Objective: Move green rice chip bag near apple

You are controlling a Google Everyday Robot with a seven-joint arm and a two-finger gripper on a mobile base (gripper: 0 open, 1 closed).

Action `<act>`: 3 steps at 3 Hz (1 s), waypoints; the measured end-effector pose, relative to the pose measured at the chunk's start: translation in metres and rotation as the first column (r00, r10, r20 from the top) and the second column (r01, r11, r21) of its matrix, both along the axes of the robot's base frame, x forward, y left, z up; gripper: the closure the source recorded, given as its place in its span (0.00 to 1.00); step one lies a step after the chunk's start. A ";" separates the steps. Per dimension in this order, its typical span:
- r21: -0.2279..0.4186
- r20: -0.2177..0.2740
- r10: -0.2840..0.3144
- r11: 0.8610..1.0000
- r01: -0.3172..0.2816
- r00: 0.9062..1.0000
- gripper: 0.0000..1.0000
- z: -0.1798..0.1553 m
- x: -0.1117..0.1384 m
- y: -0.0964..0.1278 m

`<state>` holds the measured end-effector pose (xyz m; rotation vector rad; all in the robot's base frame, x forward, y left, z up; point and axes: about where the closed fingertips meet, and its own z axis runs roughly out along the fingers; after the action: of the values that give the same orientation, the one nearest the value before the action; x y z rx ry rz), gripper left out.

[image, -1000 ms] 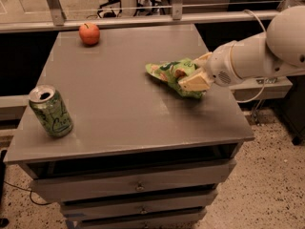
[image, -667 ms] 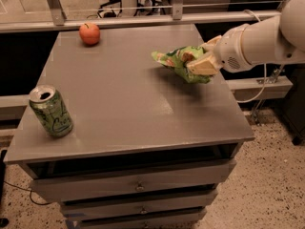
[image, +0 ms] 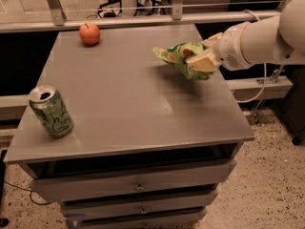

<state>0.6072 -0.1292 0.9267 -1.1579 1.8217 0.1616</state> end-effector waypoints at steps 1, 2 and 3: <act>0.049 0.093 -0.063 0.997 0.059 0.994 1.00 0.015 0.046 0.000; 0.107 0.171 -0.088 0.992 0.070 0.981 1.00 0.030 0.111 0.010; 0.177 0.216 -0.072 0.984 0.034 0.974 1.00 0.041 0.172 0.040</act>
Offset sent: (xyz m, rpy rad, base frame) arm 0.2009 0.0227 0.0607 0.1825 -0.2977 -0.0964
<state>0.7791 -0.0896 0.9680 -0.9642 1.6063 0.1496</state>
